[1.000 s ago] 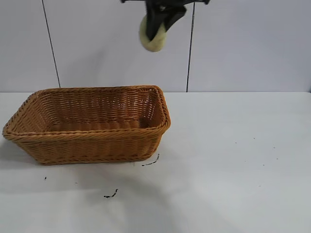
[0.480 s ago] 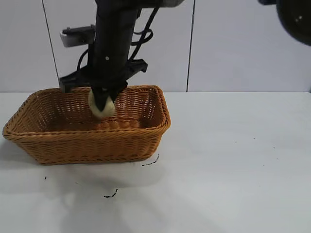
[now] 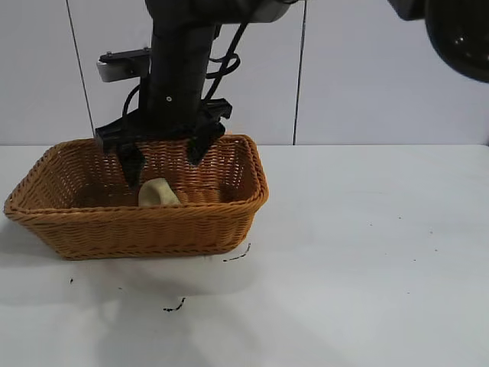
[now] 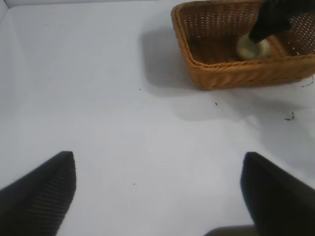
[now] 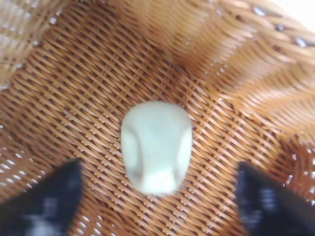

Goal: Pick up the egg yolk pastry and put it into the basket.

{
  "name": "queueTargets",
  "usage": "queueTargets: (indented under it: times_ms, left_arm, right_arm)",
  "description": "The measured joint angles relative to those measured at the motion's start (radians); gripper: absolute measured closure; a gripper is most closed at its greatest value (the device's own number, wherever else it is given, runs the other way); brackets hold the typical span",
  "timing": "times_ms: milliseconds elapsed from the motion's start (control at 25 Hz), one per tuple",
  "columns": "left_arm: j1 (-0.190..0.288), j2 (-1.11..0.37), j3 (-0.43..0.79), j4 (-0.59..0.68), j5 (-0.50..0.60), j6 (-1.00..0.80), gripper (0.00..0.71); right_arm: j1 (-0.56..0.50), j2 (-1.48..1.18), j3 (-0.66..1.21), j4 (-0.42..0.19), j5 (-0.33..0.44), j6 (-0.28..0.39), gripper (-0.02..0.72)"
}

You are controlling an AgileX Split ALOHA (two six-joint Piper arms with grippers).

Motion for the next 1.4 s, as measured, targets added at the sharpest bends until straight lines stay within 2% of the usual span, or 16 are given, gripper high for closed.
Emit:
queueTargets:
  times_ms: [240,400,720,880,1080,1400]
  left_arm:
    - [0.000,0.000,0.000,0.000,0.000,0.000,0.017]
    - [0.000,0.000,0.000,0.000,0.000,0.000,0.017]
    - [0.000,0.000,0.000,0.000,0.000,0.000,0.017]
    - [0.000,0.000,0.000,0.000,0.000,0.000,0.017]
    - [0.000,0.000,0.000,0.000,0.000,0.000,0.017]
    - [0.000,0.000,0.000,0.000,0.000,0.000,0.017]
  right_arm:
    - [-0.070,-0.107,0.000,0.000,0.008,0.003,0.015]
    - [-0.191,-0.128,0.000,-0.001,0.024,0.012,0.011]
    - [-0.473,-0.128,0.000,-0.008,0.098,0.015,0.008]
    - [-0.576,-0.128,0.000,-0.011,0.152,0.015,0.008]
    - [-0.635,-0.131,0.000,-0.011,0.223,0.015,0.008]
    - [-0.654,-0.200,0.011,-0.011,0.226,0.022,0.008]
